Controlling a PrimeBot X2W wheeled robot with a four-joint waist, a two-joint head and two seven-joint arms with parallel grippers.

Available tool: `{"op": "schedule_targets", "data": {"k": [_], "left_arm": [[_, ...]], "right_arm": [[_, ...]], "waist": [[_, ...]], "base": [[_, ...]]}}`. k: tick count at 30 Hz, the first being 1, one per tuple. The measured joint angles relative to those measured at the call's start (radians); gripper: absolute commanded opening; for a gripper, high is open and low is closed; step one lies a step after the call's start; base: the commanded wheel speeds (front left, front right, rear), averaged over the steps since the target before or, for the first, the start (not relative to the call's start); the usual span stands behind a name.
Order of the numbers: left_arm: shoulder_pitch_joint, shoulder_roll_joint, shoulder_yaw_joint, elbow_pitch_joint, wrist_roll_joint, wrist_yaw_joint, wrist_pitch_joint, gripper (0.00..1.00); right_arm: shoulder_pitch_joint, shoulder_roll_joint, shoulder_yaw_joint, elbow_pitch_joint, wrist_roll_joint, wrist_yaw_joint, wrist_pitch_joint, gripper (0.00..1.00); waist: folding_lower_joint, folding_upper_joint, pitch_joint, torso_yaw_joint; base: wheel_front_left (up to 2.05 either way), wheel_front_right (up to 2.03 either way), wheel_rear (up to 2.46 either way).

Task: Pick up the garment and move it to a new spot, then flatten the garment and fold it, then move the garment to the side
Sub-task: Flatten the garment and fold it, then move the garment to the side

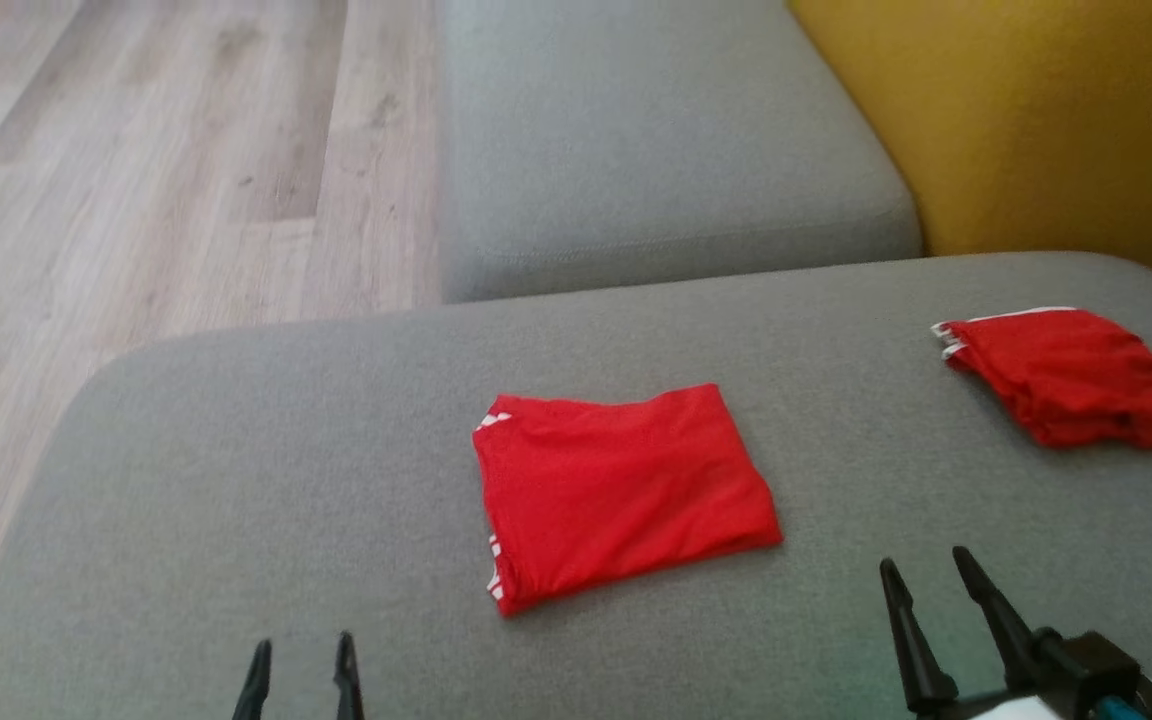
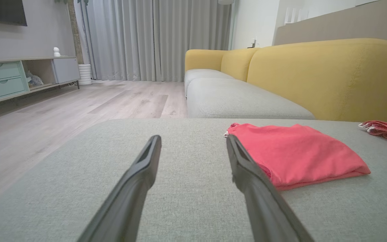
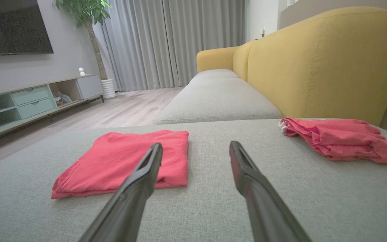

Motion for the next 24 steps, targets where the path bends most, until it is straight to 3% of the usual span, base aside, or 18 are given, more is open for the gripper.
{"op": "schedule_targets", "data": {"k": [24], "left_arm": [[0.021, 0.0, 0.017, 0.006, 0.024, -0.017, 0.0, 1.0]], "right_arm": [[0.014, 0.002, -0.017, 0.018, 0.004, 0.0, 0.0, 1.0]], "waist": [[0.0003, 0.0, -0.008, 0.021]], "base": [[0.0, 0.0, 0.0]]}}
